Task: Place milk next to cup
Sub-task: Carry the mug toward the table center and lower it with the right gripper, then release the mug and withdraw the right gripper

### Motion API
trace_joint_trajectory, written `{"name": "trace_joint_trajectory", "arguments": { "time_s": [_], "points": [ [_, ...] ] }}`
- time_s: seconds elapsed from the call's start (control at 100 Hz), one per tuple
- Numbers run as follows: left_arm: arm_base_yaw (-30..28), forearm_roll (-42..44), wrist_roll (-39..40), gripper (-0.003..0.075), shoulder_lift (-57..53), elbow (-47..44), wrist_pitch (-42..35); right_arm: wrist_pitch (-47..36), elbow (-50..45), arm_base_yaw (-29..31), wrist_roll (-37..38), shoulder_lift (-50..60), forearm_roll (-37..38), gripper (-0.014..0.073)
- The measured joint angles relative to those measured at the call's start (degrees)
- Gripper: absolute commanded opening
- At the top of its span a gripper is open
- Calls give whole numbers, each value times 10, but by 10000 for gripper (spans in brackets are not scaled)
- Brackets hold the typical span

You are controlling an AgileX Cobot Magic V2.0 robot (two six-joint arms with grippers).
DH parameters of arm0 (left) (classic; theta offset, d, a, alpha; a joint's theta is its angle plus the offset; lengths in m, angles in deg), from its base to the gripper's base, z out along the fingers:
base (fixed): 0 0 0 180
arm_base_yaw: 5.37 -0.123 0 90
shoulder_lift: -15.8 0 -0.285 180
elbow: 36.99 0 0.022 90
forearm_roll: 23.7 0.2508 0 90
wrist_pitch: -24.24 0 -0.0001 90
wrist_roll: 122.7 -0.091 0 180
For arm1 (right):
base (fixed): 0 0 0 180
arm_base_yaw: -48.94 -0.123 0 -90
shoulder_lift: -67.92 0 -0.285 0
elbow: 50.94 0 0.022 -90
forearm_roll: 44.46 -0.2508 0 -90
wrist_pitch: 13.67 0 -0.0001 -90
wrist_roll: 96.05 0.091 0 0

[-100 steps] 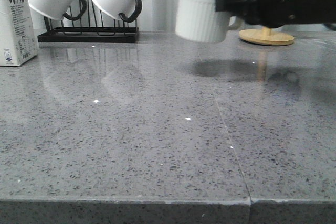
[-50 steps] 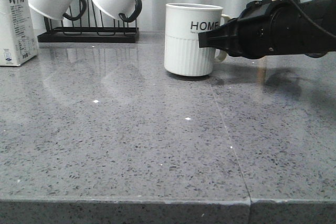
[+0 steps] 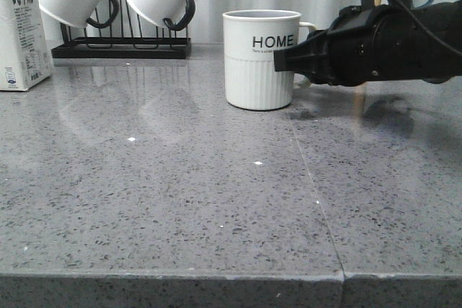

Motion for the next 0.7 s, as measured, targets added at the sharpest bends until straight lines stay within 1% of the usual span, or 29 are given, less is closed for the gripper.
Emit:
{"name": "trace_joint_trajectory", "arguments": {
  "time_s": [0.25, 0.46, 0.53, 0.63, 0.7],
  "points": [
    [0, 0, 0, -20, 0, 0, 0, 0, -61, 0, 0, 68, 0, 207],
    [0, 0, 0, -20, 0, 0, 0, 1, -150, 0, 0, 187, 0, 192],
    [0, 0, 0, -20, 0, 0, 0, 10, -180, 0, 0, 236, 0, 130],
    [0, 0, 0, -20, 0, 0, 0, 30, -220, 0, 0, 309, 0, -3],
    [0, 0, 0, -20, 0, 0, 0, 50, -246, 0, 0, 364, 0, -72]
  ]
}}
